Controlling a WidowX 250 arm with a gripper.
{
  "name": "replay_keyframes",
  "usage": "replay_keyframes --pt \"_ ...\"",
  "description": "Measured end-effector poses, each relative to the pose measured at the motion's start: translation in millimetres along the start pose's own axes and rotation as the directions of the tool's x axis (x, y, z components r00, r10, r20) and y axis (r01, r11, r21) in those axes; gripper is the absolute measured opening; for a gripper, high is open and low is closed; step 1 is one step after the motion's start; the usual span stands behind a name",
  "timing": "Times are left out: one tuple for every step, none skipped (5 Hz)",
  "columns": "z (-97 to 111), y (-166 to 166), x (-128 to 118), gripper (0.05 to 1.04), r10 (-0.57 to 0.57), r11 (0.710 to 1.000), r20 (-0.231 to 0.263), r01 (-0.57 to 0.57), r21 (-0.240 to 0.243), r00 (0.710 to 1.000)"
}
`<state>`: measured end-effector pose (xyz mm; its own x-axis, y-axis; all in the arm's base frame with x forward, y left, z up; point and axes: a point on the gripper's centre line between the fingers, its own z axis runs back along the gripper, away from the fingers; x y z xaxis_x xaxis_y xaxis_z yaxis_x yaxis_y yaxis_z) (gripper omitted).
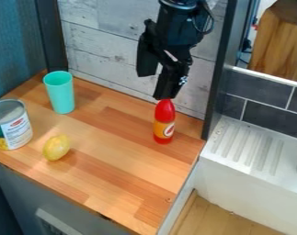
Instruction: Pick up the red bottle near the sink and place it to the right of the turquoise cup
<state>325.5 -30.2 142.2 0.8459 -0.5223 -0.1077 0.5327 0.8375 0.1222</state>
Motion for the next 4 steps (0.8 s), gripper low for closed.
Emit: replay_keyframes --pt "-11.8 -2.0 0.7 1.005 -0.004 1.0 -0.036 0.004 -0.016 0.999" --pt "-18.6 5.9 14.0 1.005 0.004 1.0 -0.059 -0.005 -0.029 0.998" --pt "-20.2 22.0 22.2 1.005 0.06 0.998 -0.091 -0.059 0.008 0.994" --pt "-28.7 27.0 26.7 1.005 0.101 0.995 -0.135 -0.099 0.025 0.986"
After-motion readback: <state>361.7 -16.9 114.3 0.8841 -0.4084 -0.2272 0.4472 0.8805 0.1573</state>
